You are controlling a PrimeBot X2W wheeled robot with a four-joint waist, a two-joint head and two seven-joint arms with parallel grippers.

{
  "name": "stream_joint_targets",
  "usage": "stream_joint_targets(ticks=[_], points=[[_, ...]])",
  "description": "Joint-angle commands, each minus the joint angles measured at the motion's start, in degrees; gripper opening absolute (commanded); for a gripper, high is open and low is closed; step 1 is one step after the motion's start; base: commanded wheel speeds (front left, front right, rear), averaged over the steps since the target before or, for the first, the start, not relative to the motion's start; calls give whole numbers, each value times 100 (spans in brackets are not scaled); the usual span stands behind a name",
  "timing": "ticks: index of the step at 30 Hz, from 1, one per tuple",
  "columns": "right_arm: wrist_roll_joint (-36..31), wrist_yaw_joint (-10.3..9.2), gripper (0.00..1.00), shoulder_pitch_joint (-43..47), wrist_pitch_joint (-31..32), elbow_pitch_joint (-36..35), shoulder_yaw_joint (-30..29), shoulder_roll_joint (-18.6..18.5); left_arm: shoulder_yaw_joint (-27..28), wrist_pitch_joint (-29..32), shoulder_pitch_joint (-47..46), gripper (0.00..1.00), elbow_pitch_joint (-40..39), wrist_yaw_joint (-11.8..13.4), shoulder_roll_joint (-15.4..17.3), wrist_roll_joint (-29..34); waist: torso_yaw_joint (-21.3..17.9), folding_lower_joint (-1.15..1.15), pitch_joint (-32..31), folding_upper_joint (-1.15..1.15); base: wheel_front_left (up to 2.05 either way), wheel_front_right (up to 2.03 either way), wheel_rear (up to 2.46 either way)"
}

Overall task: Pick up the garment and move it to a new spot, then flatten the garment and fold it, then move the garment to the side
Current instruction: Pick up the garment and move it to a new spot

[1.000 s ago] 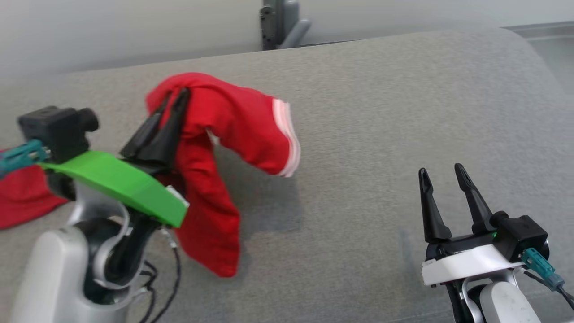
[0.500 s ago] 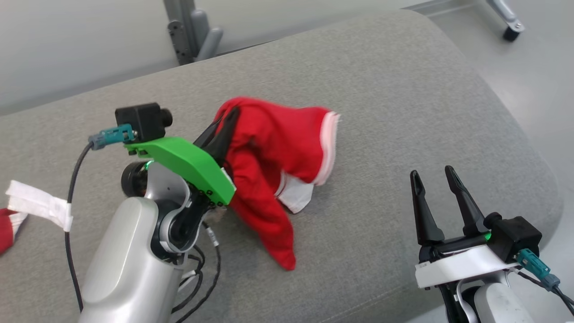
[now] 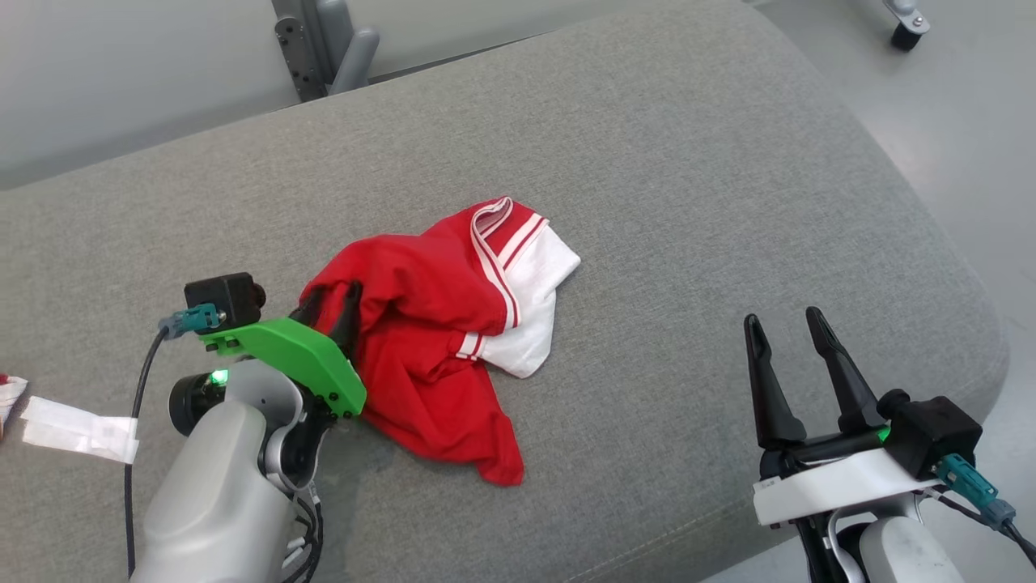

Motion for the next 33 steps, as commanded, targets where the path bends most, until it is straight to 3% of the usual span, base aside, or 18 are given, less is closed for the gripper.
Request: stream_joint_targets(ticks=[1, 6, 13, 22, 26, 33], points=[[-26, 0, 100, -9, -19, -16, -49, -5, -82, -175, -63, 100, 40, -82, 116, 177, 151, 0, -23, 0, 0, 0, 0], [-191, 0, 100, -21, -19, -68, -141, -6, -249, -713, -1, 100, -156, -105, 276, 517, 351, 0, -111, 0, 0, 0, 0], [-602, 0, 100, 130, -18, -225, -423, -5, -328, -1536, 737, 100, -1128, 315, 576, 1002, 808, 0, -381, 0, 0, 0, 0], [-1265, 0, 100, 347, -18, -234, -785, -5, 51, -1851, 2410, 100, -2441, 913, 923, 1352, 1477, 0, -741, 0, 0, 0, 0], [-1378, 0, 100, 465, -18, -172, -945, -5, 384, -1850, 2969, 100, -2795, 877, 950, 1632, 1736, 0, -783, 0, 0, 0, 0], [-1343, 0, 100, 614, -18, 46, -1006, -7, 972, -1852, 3471, 100, -2864, 432, 628, 2007, 2002, 0, -789, 0, 0, 0, 0]])
